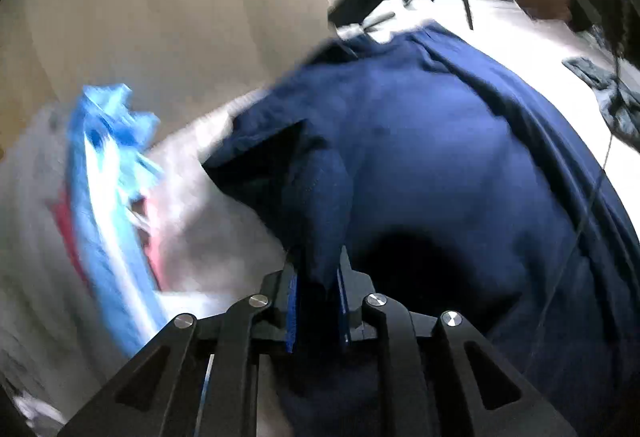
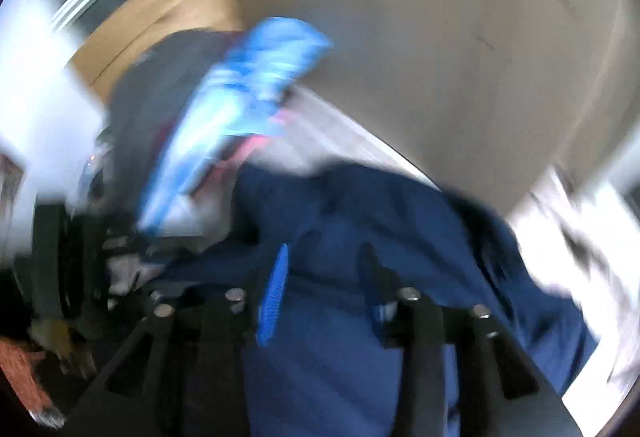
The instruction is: Fold clothes
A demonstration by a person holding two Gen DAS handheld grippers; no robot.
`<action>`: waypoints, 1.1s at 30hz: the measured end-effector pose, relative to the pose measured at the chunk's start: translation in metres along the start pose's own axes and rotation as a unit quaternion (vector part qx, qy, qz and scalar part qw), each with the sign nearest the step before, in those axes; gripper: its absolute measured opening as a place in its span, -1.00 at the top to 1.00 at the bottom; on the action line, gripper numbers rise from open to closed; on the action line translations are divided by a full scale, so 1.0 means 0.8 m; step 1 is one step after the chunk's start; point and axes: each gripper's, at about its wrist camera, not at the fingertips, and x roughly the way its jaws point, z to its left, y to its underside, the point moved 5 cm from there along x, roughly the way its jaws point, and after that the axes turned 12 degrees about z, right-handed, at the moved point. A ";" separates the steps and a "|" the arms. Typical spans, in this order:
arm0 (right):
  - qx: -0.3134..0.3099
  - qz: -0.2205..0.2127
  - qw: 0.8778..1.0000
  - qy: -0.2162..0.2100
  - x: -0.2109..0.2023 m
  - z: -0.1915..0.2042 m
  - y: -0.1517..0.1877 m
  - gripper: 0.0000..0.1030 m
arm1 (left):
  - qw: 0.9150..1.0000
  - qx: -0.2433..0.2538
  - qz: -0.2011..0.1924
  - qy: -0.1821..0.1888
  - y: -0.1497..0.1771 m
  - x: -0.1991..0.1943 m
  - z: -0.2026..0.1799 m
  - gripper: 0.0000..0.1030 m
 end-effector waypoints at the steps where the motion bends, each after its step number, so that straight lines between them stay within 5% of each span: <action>1: 0.014 -0.002 1.000 -0.007 0.000 -0.008 -0.002 0.28 | 1.000 -0.007 0.002 0.001 0.002 -0.001 0.003 0.57; 6: 0.000 -0.002 1.000 -0.016 0.024 0.006 -0.047 0.27 | 0.999 -0.040 -0.008 0.011 -0.012 -0.002 0.008 0.52; 9: -0.015 0.044 0.999 -0.003 0.072 0.021 -0.083 0.27 | 0.998 -0.066 -0.013 0.018 -0.021 -0.005 0.013 0.26; 14: 0.043 0.121 0.991 -0.023 0.141 0.012 -0.114 0.27 | 0.996 -0.082 -0.015 0.022 -0.052 0.022 0.018 0.03; 15: 0.041 0.121 0.992 -0.010 0.146 0.012 -0.117 0.28 | 0.997 -0.080 -0.009 0.021 -0.054 0.032 0.020 0.04; 17: 0.035 0.116 0.992 0.013 0.154 0.013 -0.124 0.79 | 0.995 -0.096 0.006 0.009 -0.050 0.048 0.033 0.70; 18: 0.040 0.098 0.994 0.012 0.150 0.011 -0.129 0.95 | 0.992 -0.123 0.000 0.006 -0.048 0.046 0.046 0.74; 21: 0.072 0.012 0.997 0.039 0.114 -0.009 -0.146 0.95 | 0.982 -0.186 -0.043 -0.017 -0.040 0.022 0.077 0.76; 22: 0.075 -0.004 0.996 0.056 0.103 -0.014 -0.150 0.88 | 0.982 -0.185 -0.046 -0.016 -0.039 0.017 0.078 0.75; 26: -0.025 0.025 0.999 0.009 0.082 0.030 -0.148 0.70 | 0.985 -0.165 -0.047 -0.027 -0.035 0.013 0.069 0.75; 28: -0.083 0.044 0.995 0.021 0.088 0.060 -0.148 0.02 | 0.985 -0.168 -0.045 -0.023 -0.032 0.014 0.069 0.75; 33: -0.192 0.118 0.974 0.006 0.144 0.120 -0.147 -0.03 | 0.984 -0.174 -0.043 -0.021 -0.028 0.016 0.069 0.75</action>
